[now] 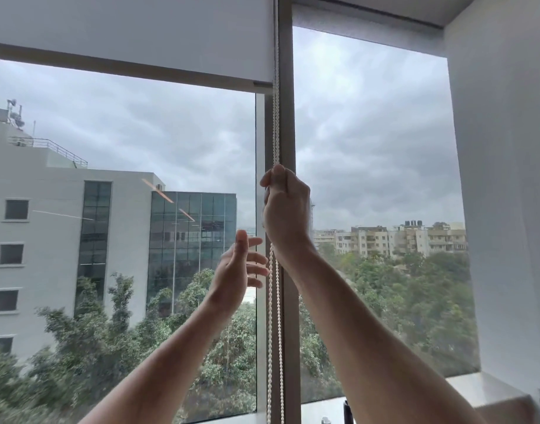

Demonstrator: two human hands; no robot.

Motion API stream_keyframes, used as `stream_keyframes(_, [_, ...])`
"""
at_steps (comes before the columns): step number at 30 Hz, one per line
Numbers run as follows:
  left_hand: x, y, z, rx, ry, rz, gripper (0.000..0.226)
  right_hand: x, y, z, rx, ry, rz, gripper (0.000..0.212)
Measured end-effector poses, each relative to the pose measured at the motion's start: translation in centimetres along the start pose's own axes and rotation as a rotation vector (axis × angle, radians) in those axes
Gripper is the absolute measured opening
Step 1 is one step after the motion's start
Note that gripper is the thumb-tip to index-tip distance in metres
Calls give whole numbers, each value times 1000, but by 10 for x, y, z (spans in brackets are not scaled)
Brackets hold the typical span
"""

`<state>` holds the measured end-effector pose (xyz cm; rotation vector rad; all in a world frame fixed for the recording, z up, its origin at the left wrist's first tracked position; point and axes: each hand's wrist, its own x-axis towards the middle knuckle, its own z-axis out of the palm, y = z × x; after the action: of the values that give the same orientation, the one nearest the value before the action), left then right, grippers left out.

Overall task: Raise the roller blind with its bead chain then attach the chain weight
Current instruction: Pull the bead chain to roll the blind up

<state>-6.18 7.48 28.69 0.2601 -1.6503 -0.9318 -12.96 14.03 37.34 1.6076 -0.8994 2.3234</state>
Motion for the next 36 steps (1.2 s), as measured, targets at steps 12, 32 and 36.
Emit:
stream_keyframes(12, [63, 107, 24, -29, 2, 71, 40, -58, 30, -10, -18, -45, 4, 44])
stream_keyframes(32, [46, 129, 51, -47, 201, 210, 38, -9, 24, -49, 336, -196, 373, 55])
stream_keyframes(36, [31, 104, 47, -99, 172, 208, 38, 22, 2, -38, 291, -166, 406, 57])
